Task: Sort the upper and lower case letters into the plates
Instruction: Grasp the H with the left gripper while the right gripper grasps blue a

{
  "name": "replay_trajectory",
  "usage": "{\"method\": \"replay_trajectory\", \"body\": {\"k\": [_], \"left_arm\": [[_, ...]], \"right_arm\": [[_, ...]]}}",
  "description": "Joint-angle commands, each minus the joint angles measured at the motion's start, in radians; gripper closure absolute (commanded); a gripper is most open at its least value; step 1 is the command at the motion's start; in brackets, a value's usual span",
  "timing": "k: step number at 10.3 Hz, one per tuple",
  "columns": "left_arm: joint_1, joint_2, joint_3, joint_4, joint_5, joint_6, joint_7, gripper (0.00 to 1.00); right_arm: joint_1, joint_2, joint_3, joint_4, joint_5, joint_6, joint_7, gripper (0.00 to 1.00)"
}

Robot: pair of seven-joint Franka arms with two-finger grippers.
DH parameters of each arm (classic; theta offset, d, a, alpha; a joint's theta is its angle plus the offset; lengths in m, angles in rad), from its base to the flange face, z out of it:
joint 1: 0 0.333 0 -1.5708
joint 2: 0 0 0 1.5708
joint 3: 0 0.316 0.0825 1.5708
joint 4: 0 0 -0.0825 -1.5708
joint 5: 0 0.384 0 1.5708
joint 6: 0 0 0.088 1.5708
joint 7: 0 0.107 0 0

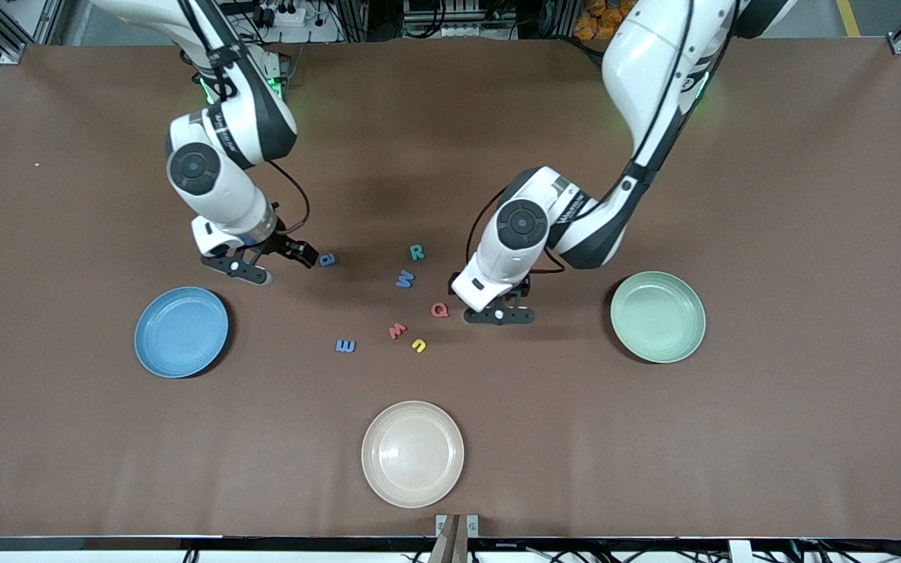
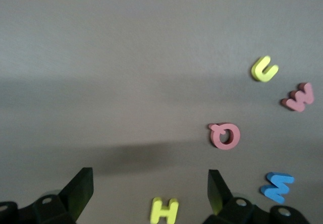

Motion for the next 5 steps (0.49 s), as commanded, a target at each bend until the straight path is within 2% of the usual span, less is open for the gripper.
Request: {"method": "replay_trajectory", "body": {"k": [1,3,5], "left_arm": [[-0.052,0.035,0.013,-0.034,-0.018,0.068,-0.011,0.00],[-0.106,0.051,0.019,-0.044,-0.014,0.069,-0.060,0.00],[-0.115,0.046,0.017,-0.066,-0.015,0.068,-0.091,0.00]], "right_arm": [[0.024,0.106,-0.007,-0.002,0.004,0.112,0.043,0.00],[0.024,0.177,-0.007,-0.002,0.004,0.185,0.046,0.00],[0.025,0.226,-0.006,-0.003,0.004,0.222,0.044,0.00]]}}
